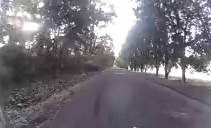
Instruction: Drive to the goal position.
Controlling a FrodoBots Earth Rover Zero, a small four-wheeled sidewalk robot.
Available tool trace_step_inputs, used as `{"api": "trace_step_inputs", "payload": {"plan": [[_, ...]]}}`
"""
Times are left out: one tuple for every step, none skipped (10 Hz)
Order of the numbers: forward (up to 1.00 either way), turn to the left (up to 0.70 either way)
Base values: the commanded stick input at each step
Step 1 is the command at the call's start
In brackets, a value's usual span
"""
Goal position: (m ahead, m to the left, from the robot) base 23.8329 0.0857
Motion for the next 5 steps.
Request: {"api": "trace_step_inputs", "payload": {"plan": [[0.7,0.0],[0.7,0.0],[0.7,0.0],[0.7,0.0],[0.7,0.0]]}}
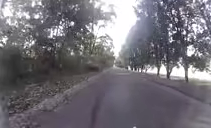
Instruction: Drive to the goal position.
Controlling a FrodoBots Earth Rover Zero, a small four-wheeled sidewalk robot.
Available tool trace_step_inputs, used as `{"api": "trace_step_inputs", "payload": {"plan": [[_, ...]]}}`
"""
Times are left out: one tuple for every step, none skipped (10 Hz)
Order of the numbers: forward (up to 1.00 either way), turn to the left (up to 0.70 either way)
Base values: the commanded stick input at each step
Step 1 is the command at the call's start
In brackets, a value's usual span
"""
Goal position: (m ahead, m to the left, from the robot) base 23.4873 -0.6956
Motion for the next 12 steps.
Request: {"api": "trace_step_inputs", "payload": {"plan": [[0.7,0.0],[0.7,0.0],[0.7,0.0],[0.7,0.0],[0.7,0.0],[0.7,0.0],[0.7,0.0],[0.7,0.0],[0.7,0.0],[0.7,0.0],[0.7,-0.06],[0.7,-0.15]]}}
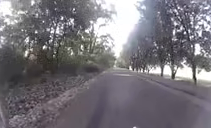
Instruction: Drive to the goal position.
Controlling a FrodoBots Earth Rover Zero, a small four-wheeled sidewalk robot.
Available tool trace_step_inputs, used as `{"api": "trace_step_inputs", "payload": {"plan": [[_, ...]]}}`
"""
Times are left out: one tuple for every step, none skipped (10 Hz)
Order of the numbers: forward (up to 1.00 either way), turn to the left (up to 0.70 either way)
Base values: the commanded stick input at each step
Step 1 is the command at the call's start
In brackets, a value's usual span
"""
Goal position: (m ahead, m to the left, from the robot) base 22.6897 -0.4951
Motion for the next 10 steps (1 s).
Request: {"api": "trace_step_inputs", "payload": {"plan": [[0.7,-0.23],[0.7,-0.31],[0.7,-0.31],[0.7,0.0],[0.7,0.0],[0.7,0.0],[0.7,0.0],[0.7,0.0],[0.7,0.0],[0.7,0.0]]}}
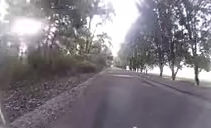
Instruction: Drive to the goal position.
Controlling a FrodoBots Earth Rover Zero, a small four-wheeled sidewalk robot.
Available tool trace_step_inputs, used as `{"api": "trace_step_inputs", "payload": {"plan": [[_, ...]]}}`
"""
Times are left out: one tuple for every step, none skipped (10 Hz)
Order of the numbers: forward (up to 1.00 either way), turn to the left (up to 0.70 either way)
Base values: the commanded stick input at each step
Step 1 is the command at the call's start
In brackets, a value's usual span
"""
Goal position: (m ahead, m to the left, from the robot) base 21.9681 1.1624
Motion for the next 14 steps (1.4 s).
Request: {"api": "trace_step_inputs", "payload": {"plan": [[0.7,0.0],[0.7,0.0],[0.7,0.0],[0.7,0.0],[0.7,0.0],[0.7,0.0],[0.7,0.0],[0.7,0.0],[0.7,0.0],[0.7,-0.01],[0.7,-0.02],[0.7,-0.03],[0.7,-0.02],[0.7,0.0]]}}
